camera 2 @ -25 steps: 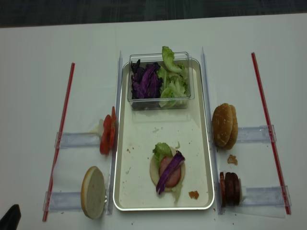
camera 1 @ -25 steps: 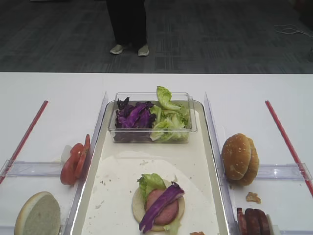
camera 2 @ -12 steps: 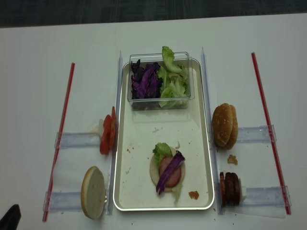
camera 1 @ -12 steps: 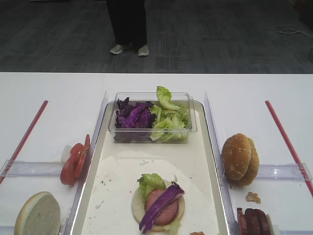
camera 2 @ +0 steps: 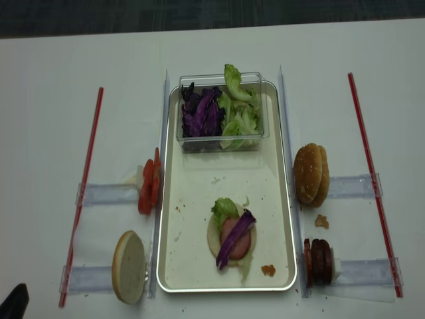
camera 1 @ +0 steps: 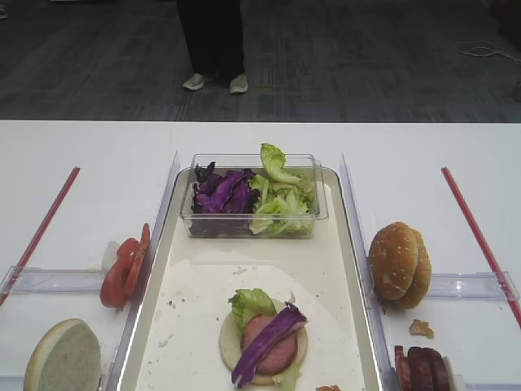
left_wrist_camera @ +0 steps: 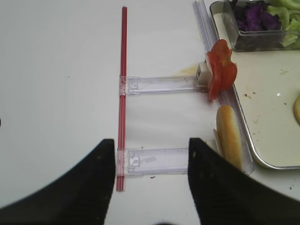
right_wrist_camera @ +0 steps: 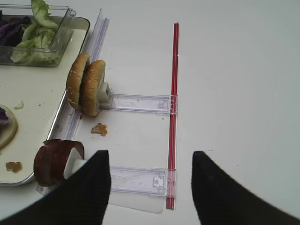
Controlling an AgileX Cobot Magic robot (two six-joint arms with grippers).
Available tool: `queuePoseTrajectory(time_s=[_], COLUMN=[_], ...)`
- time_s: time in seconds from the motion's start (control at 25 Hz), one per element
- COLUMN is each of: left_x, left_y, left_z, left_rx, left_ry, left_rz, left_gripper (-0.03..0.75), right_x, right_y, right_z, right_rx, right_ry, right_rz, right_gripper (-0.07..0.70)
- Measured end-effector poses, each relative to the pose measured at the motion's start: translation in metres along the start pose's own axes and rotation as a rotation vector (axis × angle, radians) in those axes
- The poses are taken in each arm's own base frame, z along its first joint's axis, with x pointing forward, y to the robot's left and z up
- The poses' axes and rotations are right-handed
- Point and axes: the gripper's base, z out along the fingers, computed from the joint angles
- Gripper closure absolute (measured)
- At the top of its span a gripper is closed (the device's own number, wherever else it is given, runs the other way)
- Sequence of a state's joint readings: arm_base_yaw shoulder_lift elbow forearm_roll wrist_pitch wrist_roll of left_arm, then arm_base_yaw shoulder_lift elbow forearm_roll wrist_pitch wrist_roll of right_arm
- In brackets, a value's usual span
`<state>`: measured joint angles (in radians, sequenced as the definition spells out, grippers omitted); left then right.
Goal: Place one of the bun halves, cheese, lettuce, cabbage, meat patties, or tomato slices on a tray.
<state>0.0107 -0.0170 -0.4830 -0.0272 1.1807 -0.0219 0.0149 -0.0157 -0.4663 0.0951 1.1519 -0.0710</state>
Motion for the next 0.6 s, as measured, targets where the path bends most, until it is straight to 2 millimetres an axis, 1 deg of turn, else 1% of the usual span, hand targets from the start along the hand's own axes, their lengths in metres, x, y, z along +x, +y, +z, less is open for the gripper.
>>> queuePoseTrajectory(time_s=[0.6], left_x=[0.0000], left_y=[0.0000], left_z=[0.0000], left_rx=[0.000], left_ry=[0.000], left_rz=[0.000], left_gripper=[0.375], right_x=[0.0000], right_y=[0.0000], right_z=[0.0000], right_rx=[0.000], right_ry=[0.000], right_rz=[0.000], right_gripper=[0.220])
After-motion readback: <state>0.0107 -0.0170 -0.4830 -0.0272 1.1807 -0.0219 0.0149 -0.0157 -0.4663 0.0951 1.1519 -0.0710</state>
